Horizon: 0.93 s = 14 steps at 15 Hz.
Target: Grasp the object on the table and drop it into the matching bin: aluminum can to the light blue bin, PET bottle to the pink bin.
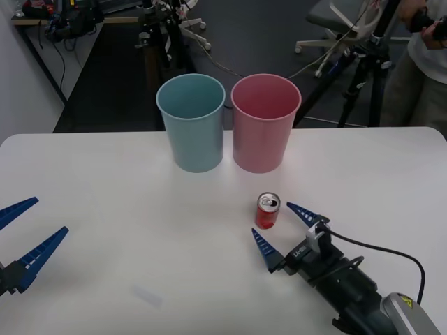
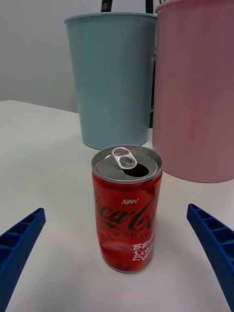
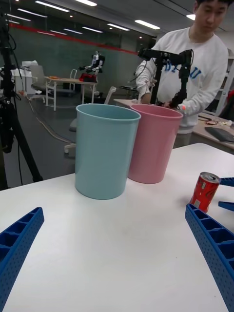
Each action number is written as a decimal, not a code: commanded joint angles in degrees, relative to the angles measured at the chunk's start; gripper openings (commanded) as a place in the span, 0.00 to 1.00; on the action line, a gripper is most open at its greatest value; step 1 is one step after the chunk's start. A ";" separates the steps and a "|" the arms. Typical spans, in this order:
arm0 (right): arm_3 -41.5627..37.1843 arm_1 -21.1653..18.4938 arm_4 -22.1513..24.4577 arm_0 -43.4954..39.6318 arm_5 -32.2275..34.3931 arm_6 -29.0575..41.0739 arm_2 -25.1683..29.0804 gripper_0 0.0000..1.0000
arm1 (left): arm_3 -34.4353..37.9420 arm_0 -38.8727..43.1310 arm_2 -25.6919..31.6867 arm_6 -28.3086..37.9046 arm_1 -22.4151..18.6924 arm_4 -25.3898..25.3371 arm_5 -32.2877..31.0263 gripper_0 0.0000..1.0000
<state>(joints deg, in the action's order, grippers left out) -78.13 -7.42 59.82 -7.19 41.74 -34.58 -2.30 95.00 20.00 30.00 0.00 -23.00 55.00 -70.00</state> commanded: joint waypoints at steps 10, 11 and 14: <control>5.09 1.97 1.26 6.84 -7.38 -1.81 -1.91 1.00 | 0.00 0.00 0.00 0.00 0.00 0.00 0.00 1.00; 5.09 1.97 1.26 6.93 -7.73 -1.81 -2.09 1.00 | 0.00 0.00 0.00 0.00 0.00 0.00 0.00 1.00; 5.09 1.88 1.35 7.19 -7.73 -1.37 -2.44 1.00 | 0.00 0.00 0.00 0.00 0.00 0.00 0.00 1.00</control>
<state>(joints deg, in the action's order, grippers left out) -73.03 -5.46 61.16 -0.06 34.01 -36.09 -4.67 95.00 20.00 30.00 0.00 -23.00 55.00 -70.00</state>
